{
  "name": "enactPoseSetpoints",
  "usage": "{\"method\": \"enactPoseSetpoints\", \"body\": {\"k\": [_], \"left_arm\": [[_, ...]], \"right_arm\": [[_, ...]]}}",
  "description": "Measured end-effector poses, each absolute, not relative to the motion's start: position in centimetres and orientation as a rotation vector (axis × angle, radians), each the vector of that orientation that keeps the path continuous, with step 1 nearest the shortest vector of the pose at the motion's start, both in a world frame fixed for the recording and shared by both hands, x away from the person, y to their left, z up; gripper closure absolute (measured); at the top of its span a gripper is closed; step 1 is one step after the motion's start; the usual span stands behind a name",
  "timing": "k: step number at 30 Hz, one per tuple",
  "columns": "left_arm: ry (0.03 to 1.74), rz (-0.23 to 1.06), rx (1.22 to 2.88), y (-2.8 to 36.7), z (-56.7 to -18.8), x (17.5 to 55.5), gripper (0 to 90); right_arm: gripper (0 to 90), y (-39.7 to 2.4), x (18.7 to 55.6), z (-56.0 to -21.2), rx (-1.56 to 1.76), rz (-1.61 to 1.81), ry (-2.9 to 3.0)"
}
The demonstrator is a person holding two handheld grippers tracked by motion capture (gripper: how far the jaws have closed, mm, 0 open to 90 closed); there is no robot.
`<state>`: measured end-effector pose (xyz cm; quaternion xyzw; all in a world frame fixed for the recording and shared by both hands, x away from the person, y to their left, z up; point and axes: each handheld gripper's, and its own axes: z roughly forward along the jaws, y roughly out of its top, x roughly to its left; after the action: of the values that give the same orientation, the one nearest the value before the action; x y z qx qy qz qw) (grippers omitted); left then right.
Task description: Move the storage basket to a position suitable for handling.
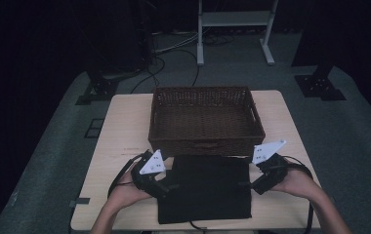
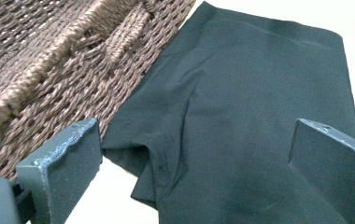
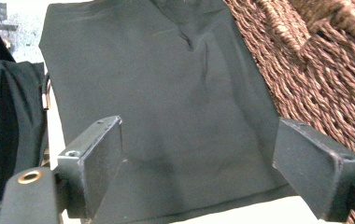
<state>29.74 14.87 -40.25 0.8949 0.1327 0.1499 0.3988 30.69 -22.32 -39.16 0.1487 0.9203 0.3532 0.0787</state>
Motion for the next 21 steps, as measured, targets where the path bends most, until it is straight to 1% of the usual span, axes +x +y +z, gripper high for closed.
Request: {"method": "enactPoseSetpoints", "body": {"k": [10,21], "left_arm": [[0.288,0.338,2.311,13.3,-40.4,30.4,1.9],[0.246,0.278,2.372,11.3,-41.3,31.0,2.0]], "right_arm": [[15.7,-20.7,31.2,-39.3,0.406,1.012,2.798],[15.7,-18.7,31.8,-40.8,0.367,0.921,2.863]]}}
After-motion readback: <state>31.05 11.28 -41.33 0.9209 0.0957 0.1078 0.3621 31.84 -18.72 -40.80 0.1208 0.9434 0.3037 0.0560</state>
